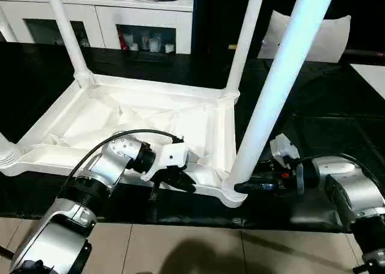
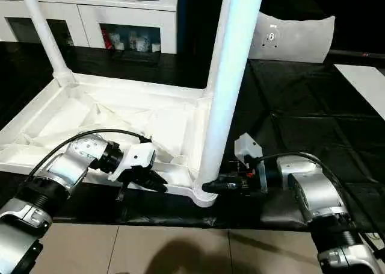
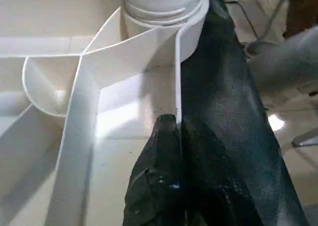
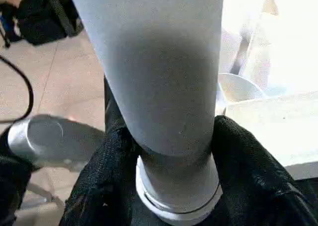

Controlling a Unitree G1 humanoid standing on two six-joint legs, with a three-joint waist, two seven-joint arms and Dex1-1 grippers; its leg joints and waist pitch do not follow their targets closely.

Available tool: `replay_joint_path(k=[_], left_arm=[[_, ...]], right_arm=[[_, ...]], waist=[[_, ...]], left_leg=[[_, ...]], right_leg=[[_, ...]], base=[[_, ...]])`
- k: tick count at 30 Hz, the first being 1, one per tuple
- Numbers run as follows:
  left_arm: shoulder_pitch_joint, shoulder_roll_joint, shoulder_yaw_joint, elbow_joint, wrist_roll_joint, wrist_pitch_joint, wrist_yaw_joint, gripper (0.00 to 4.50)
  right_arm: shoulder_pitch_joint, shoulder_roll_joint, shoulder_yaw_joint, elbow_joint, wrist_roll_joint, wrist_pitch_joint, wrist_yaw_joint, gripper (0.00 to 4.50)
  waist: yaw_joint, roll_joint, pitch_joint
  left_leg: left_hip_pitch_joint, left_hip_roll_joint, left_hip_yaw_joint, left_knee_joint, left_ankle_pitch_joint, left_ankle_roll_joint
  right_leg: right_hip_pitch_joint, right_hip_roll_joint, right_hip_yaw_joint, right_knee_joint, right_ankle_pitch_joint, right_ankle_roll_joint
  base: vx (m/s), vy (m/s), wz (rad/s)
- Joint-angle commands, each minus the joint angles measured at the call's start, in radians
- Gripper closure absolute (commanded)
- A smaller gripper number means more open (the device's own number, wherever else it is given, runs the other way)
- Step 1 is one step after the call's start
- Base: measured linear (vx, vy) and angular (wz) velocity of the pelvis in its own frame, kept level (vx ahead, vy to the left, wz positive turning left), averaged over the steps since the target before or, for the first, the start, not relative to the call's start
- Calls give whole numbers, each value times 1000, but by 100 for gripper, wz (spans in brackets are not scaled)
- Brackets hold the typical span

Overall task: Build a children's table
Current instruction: Rotate leg to tighten

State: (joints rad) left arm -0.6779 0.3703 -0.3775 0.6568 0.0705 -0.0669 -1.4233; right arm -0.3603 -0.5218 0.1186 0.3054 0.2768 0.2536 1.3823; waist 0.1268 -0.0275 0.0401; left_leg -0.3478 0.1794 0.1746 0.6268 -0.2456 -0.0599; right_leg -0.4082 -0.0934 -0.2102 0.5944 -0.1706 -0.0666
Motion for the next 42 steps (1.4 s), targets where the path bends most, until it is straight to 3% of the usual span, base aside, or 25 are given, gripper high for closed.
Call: replay_joint_path(k=[1,3,5,6,7,9,11,14,15,16,17,20,23,26,29,33,37,42], left_arm=[[-43,-33,22,-1,7,57,105,450],[-60,-53,34,9,14,101,157,450],[-85,-82,45,25,28,164,232,450],[-98,-101,55,38,29,182,272,450],[-114,-125,69,55,25,202,316,450],[-141,-165,90,82,15,233,381,450],[-173,-215,111,118,15,259,475,450],[-199,-261,131,156,16,269,576,450],[-209,-278,137,170,18,269,611,450],[-217,-295,145,181,20,270,646,450],[-226,-312,152,193,22,270,680,450],[-242,-338,151,217,35,252,718,450],[-244,-339,146,223,37,243,708,450],[-233,-315,131,216,44,221,669,450],[-212,-288,118,203,47,191,612,450],[-181,-245,98,186,43,148,518,450],[-157,-213,83,170,37,118,441,450],[-128,-169,62,144,19,74,318,450]], right_arm=[[15,43,14,-70,43,74,-57,259],[21,77,9,-91,20,122,-159,259],[25,137,-1,-110,-9,175,-297,259],[24,163,-6,-114,-23,188,-350,259],[20,193,-9,-112,-46,201,-415,259],[8,243,-16,-102,-86,223,-523,259],[-11,318,-31,-92,-121,260,-665,259],[-33,392,-41,-83,-138,291,-793,261],[-48,423,-52,-68,-149,303,-857,261],[-59,453,-67,-58,-148,313,-904,261],[-72,481,-83,-42,-151,312,-952,261],[-96,519,-124,-5,-154,269,-1029,192],[-98,517,-146,-7,-160,246,-1039,169],[-77,483,-153,-21,-161,223,-1009,137],[-49,430,-153,-36,-170,198,-974,111],[-19,323,-152,-36,-178,123,-868,79],[-8,238,-167,-37,-146,75,-727,50],[9,126,-165,-38,-99,30,-516,14]], waist=[[-3,-6,-69],[-5,-5,-66],[-16,-5,-58],[-19,1,-56],[-26,-2,-57],[-35,2,-63],[-49,5,-68],[-60,2,-71],[-59,2,-71],[-62,2,-73],[-62,2,-77],[-59,-1,-81],[-53,-2,-83],[-49,-2,-80],[-37,2,-77],[-36,1,-76],[-33,4,-76],[-29,-1,-75]], left_leg=[[-6,71,-26,-69,-3,68],[-1,66,-27,-71,-21,50],[6,56,-24,-72,-71,20],[9,52,-24,-71,-82,15],[10,51,-26,-70,-103,5],[12,58,-31,-74,-99,6],[10,77,-43,-79,-80,10],[8,73,-42,-79,-36,7],[11,71,-39,-78,-17,21],[2,76,-43,-78,23,36],[3,79,-43,-75,57,48],[0,73,-37,-69,116,81],[-1,74,-35,-63,178,140],[-2,72,-32,-60,169,164],[-2,70,-29,-61,130,150],[-6,69,-31,-62,96,134],[-8,70,-31,-62,76,130],[-10,71,-30,-62,58,139]], right_leg=[[79,-96,89,-86,-292,13],[79,-96,85,-96,-340,32],[75,-91,75,-119,-444,77],[73,-90,71,-127,-470,90],[77,-90,62,-135,-504,113],[82,-92,59,-138,-473,115],[86,-102,68,-125,-387,78],[85,-107,80,-108,-321,21],[83,-110,87,-102,-293,-3],[88,-111,92,-87,-239,-31],[86,-112,97,-76,-178,-57],[88,-114,105,-54,-72,-107],[83,-112,107,-40,27,-138],[83,-113,106,-42,7,-138],[83,-110,105,-52,-57,-108],[87,-108,103,-60,-99,-76],[87,-106,102,-59,-108,-76],[87,-105,101,-62,-120,-77]], base=[[0,0,0],[0,0,0],[0,0,0],[0,0,0],[0,0,0],[0,0,0],[0,0,0],[0,0,0],[0,0,0],[0,0,0],[0,0,0],[0,0,0],[0,0,0],[0,0,0],[0,0,0],[0,0,0],[0,0,0],[0,0,0]])
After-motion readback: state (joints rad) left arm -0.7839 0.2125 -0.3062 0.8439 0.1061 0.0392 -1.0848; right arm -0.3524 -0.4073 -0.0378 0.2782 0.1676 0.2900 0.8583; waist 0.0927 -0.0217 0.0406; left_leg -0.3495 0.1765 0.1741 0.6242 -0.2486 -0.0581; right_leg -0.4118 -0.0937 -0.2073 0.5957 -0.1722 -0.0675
